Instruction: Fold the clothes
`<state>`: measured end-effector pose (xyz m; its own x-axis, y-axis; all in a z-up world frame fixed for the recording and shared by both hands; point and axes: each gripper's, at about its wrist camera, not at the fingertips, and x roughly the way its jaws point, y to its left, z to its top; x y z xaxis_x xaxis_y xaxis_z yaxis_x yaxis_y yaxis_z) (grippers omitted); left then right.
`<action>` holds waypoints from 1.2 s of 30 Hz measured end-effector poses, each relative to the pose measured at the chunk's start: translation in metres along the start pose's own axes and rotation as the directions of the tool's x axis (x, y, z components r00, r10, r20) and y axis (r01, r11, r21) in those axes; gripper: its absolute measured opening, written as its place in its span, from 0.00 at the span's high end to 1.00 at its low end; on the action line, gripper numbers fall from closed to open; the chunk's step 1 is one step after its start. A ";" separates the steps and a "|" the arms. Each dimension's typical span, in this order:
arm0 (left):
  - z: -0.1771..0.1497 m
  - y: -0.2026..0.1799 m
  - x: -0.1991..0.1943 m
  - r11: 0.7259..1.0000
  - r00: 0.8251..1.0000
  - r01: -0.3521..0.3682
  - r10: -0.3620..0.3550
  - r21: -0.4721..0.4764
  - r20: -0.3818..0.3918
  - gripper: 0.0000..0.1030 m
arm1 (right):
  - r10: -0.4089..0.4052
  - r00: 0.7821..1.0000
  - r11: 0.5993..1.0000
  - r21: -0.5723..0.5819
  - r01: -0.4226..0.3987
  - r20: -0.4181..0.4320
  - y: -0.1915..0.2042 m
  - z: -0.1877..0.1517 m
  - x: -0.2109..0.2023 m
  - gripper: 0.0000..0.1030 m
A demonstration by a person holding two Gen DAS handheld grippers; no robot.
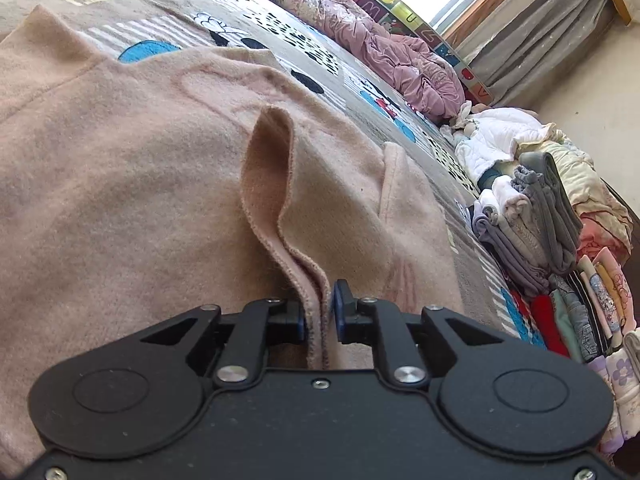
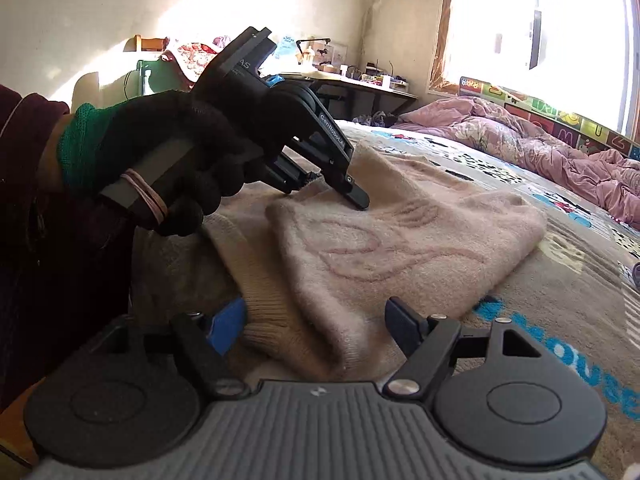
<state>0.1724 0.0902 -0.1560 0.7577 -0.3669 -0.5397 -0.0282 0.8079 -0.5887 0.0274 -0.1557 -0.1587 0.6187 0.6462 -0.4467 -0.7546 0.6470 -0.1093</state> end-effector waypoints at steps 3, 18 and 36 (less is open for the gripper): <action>0.007 0.000 0.006 1.000 1.000 0.001 -0.001 -0.007 0.001 0.76 | 0.030 0.999 0.999 0.017 -0.030 -0.013 -0.004 -0.001 0.005 0.25; 0.020 -0.021 -0.032 0.985 0.988 -0.155 0.156 0.079 -0.015 0.85 | 0.283 0.957 0.920 0.268 -0.287 0.054 -0.074 0.010 -0.048 0.30; 0.114 -0.130 0.106 0.948 0.992 -0.074 0.101 0.309 -0.072 0.51 | 0.096 0.995 0.952 0.292 -0.087 -0.016 -0.078 0.008 0.039 0.29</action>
<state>0.3311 -0.0014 -0.0678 0.7019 -0.3159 -0.6385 0.1187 0.9356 -0.3324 0.1118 -0.1776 -0.1603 0.5400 0.6989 -0.4690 -0.7087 0.6782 0.1945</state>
